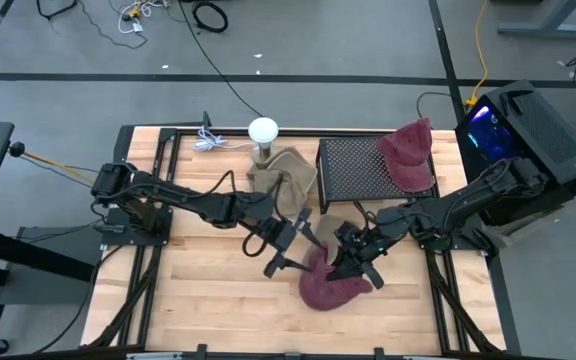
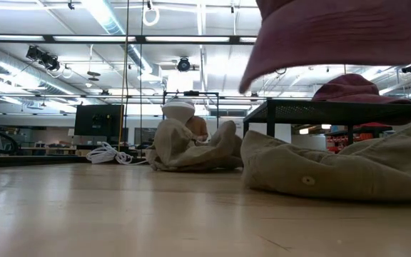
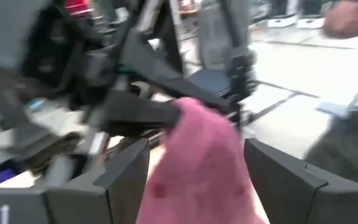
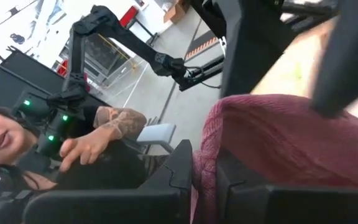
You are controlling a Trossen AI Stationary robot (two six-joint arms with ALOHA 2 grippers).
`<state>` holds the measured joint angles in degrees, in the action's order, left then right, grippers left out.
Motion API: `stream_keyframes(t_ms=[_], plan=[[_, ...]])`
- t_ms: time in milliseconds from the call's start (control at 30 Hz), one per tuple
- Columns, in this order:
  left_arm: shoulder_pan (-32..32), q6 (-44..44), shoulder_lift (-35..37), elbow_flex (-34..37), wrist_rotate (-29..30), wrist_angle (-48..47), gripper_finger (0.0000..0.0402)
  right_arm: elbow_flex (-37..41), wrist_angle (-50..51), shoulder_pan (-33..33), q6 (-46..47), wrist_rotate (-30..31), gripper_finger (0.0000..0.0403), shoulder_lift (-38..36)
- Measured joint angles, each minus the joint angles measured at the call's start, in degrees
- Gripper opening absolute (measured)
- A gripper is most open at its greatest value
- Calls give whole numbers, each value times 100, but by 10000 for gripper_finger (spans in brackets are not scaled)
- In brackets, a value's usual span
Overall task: Pick & Place hat
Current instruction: Stack the red hat on the red hat on the black shelf
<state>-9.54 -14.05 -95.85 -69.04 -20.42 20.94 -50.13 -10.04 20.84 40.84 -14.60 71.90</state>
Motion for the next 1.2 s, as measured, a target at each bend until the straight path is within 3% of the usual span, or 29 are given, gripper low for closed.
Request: stream_keyframes(t_ms=[267,433,567,800,967,1067,1200], plan=[[13,147,-170,0,-491,-64,185,0,-150,-112,-145,2,20,0],[25,145,-170,0,-529,-173,92,0,-141,-196,-164,1,25,0],[114,229,-170,-7,-739,-305,14,0,-88,-203,-496,-80,52,0],[558,1193,166,4,-1843,-1170,8,0,257,-306,-760,60,134,-4],[905,1264,719,0,-1641,-2298,6,0,378,-563,-1335,374,196,-25],[1111,1484,1084,4,-1404,-2900,7,0,423,-724,-1820,1110,222,-47],[1422,1723,1569,-2,-879,-3622,7,-2,502,-928,-2325,2521,239,-86]])
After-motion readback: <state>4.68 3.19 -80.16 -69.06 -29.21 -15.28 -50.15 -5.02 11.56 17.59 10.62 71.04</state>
